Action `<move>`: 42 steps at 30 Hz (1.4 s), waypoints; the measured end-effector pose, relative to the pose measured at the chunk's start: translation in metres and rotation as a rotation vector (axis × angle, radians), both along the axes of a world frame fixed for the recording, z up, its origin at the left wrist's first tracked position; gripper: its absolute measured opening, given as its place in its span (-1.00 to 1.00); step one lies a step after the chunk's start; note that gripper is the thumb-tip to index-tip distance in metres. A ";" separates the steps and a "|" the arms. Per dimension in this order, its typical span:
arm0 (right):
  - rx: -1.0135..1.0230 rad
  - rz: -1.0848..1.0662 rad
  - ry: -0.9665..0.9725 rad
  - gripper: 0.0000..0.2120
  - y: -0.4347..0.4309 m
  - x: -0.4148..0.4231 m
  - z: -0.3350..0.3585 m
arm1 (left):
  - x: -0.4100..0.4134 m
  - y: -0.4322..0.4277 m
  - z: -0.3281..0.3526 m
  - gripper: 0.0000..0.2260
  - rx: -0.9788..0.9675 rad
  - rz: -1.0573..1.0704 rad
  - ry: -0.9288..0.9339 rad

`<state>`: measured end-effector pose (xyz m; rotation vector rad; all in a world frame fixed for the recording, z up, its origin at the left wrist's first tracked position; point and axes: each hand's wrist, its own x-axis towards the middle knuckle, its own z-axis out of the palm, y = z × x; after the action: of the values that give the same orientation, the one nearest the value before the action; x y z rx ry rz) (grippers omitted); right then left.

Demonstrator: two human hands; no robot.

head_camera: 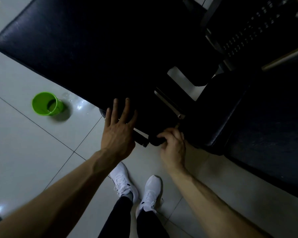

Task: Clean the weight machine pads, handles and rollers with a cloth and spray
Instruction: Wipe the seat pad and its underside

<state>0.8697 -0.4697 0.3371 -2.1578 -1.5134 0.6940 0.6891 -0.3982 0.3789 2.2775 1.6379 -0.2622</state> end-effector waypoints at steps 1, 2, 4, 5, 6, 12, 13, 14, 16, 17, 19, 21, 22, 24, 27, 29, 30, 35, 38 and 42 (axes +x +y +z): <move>-0.010 -0.045 0.042 -0.52 0.005 -0.001 0.001 | 0.001 -0.001 -0.001 -0.21 0.001 -0.003 0.002; -0.022 -0.097 0.095 -0.52 0.014 -0.002 0.002 | 0.001 0.001 -0.001 -0.22 -0.002 0.001 -0.001; -0.029 -0.282 0.205 -0.53 0.032 -0.008 0.003 | -0.001 0.002 -0.003 -0.23 -0.023 -0.005 0.006; -0.031 -0.383 0.226 -0.54 0.035 -0.015 0.003 | -0.001 0.001 -0.003 -0.23 -0.025 -0.012 -0.001; -0.041 -0.463 0.246 -0.56 0.037 -0.025 0.004 | -0.002 0.001 -0.003 -0.23 -0.022 -0.013 -0.018; -0.187 -0.659 0.876 -0.73 0.038 -0.079 0.025 | -0.019 0.007 0.008 -0.37 -0.015 0.042 -0.339; -0.221 -0.573 0.967 -0.74 0.042 -0.083 0.034 | -0.022 0.004 0.012 -0.40 0.017 0.137 -0.471; -0.230 -0.501 1.007 -0.72 0.044 -0.087 0.041 | -0.025 -0.003 0.016 -0.47 0.036 0.283 -0.601; -0.207 -0.476 1.065 -0.71 0.048 -0.089 0.054 | -0.021 -0.016 0.030 -0.62 -0.039 0.612 -0.842; -0.202 -0.470 1.047 -0.74 0.048 -0.087 0.057 | -0.015 -0.021 0.037 -0.64 -0.143 0.768 -0.959; -0.243 -0.342 0.930 -0.84 0.044 -0.082 0.065 | -0.003 -0.029 0.039 -0.64 -0.348 0.988 -1.171; -0.318 -0.170 0.846 -0.78 0.039 -0.068 0.069 | 0.012 -0.037 0.029 -0.68 -0.426 1.155 -1.280; -0.353 -0.123 0.836 -0.71 0.037 -0.056 0.074 | 0.022 -0.041 0.024 -0.71 -0.449 1.253 -1.321; -0.403 -0.015 0.712 -0.63 0.036 -0.034 0.078 | 0.040 -0.050 0.013 -0.78 -0.472 1.520 -1.400; -0.329 0.110 0.254 -0.63 0.043 -0.004 0.073 | 0.069 -0.063 -0.016 -0.87 -0.394 1.926 -1.306; -0.227 0.283 -0.027 -0.60 0.054 0.002 0.065 | 0.085 -0.066 -0.027 -0.87 -0.445 2.122 -1.331; -0.200 0.371 -0.120 -0.56 0.061 0.002 0.062 | 0.092 -0.063 -0.030 -0.79 -0.499 2.172 -1.371; -0.288 0.601 -0.208 -0.44 0.084 -0.002 0.049 | 0.100 -0.033 -0.035 -0.64 -0.533 2.329 -1.495; -0.335 0.596 -0.161 -0.39 0.084 0.001 0.049 | 0.107 -0.027 -0.033 -0.73 -0.510 2.298 -1.502; -0.356 0.605 -0.136 -0.34 0.086 0.003 0.050 | 0.093 -0.020 -0.024 -0.75 -0.443 2.236 -1.413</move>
<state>0.8725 -0.3841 0.3875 -2.0058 -2.3016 1.0974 0.7819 -0.4186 0.3548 -0.6269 1.6222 1.0179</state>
